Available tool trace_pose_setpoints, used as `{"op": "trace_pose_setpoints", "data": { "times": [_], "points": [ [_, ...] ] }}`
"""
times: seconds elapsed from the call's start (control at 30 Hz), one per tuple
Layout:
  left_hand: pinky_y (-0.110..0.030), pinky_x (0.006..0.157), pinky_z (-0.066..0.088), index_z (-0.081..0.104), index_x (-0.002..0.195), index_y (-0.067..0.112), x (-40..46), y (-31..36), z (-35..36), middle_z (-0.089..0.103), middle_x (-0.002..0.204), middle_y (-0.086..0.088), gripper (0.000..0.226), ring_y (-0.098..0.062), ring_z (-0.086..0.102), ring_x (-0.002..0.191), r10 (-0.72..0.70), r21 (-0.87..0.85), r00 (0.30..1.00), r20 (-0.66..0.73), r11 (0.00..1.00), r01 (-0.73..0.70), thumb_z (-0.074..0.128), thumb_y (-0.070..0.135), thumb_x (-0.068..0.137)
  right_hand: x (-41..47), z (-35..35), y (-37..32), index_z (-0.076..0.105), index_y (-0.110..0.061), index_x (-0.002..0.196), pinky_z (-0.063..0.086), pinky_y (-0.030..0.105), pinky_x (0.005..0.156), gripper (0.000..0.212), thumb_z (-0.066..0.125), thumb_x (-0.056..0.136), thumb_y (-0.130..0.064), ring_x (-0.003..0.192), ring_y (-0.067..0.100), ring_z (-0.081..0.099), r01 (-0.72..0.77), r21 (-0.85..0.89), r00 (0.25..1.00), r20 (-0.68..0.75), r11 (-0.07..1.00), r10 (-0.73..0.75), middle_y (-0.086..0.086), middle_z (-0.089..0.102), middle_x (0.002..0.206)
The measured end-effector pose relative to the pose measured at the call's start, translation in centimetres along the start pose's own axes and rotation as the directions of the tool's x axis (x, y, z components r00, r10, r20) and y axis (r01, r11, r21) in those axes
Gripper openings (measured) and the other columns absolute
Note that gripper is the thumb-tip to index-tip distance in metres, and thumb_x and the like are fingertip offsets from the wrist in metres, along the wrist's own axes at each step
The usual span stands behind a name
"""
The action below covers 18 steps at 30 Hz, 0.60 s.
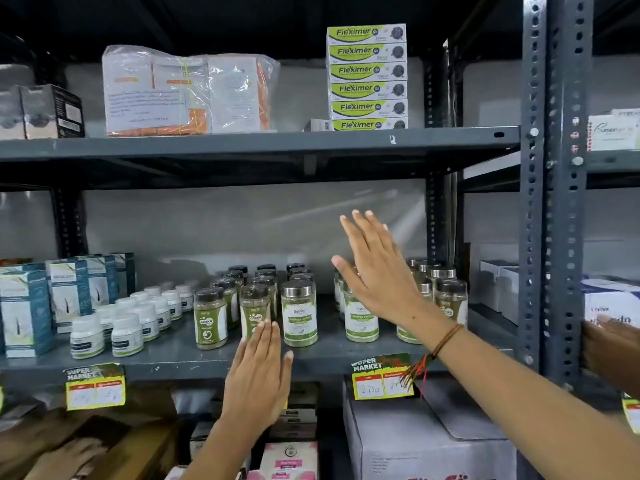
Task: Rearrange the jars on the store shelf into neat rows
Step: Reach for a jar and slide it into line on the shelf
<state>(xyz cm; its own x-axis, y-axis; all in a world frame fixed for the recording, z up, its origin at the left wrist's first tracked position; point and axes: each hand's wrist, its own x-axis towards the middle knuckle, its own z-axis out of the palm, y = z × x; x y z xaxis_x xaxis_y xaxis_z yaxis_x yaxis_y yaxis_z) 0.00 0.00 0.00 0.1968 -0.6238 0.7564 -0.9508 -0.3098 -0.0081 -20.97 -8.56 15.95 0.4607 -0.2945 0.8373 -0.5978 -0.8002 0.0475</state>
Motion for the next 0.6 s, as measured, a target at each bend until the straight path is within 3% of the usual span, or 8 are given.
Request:
{"op": "trace_pose_setpoints", "data": {
  "times": [0.07,0.2,0.3,0.43,0.6],
  "points": [
    [-0.033,0.113,0.028,0.054,0.133,0.005,0.1,0.2,-0.3,0.056,0.137,-0.008,0.061,-0.019,0.048,0.130,-0.018,-0.030,0.998,0.053,0.999,0.020,0.024,0.046,0.099,0.1,0.5,-0.2,0.011,-0.016,0.158,-0.005,0.035,0.123,0.067,0.027,0.103,-0.050,0.154,0.021,-0.002,0.022,-0.017,0.999,0.041,1.000,-0.021,0.008,0.010,0.167],
    [-0.032,0.088,0.051,0.071,0.111,0.011,0.3,0.7,-0.3,0.072,0.111,-0.005,0.052,-0.018,0.066,0.105,-0.042,-0.082,0.997,0.060,0.996,0.047,0.032,0.041,0.096,0.3,2.6,-0.5,0.010,-0.017,0.158,-0.009,0.032,0.118,0.068,0.026,0.103,-0.052,0.154,0.021,-0.003,0.026,0.002,0.989,0.143,1.000,-0.026,0.006,0.009,0.167],
    [-0.031,0.073,0.054,0.073,0.094,0.015,0.7,0.7,-0.1,0.075,0.095,0.000,0.037,-0.017,0.069,0.089,-0.039,-0.058,0.998,0.054,0.997,0.042,0.041,0.034,0.093,0.7,3.8,-0.9,0.013,-0.018,0.158,-0.001,0.035,0.119,0.067,0.030,0.102,-0.052,0.154,0.021,0.000,0.022,0.056,0.981,0.189,0.998,-0.032,0.005,0.011,0.167],
    [-0.031,0.072,0.054,0.073,0.094,0.015,1.3,0.5,1.1,0.074,0.096,-0.001,0.039,-0.016,0.069,0.089,-0.020,-0.031,0.999,0.047,0.999,0.021,0.039,0.035,0.092,1.5,5.6,-1.6,0.017,-0.020,0.157,0.015,0.043,0.121,0.068,0.033,0.101,-0.053,0.154,0.022,0.005,-0.009,0.120,0.949,0.313,0.993,-0.029,0.005,0.015,0.166],
    [-0.033,0.080,0.054,0.074,0.102,0.009,1.2,0.4,2.1,0.074,0.103,-0.006,0.045,-0.018,0.069,0.096,-0.018,-0.022,0.999,0.030,1.000,0.019,0.038,0.034,0.092,3.3,8.0,-2.4,0.024,-0.019,0.156,0.034,0.047,0.114,0.076,0.039,0.095,-0.061,0.144,0.030,0.034,-0.049,0.125,0.872,0.490,0.991,-0.019,0.010,0.033,0.159]
  ]
}}
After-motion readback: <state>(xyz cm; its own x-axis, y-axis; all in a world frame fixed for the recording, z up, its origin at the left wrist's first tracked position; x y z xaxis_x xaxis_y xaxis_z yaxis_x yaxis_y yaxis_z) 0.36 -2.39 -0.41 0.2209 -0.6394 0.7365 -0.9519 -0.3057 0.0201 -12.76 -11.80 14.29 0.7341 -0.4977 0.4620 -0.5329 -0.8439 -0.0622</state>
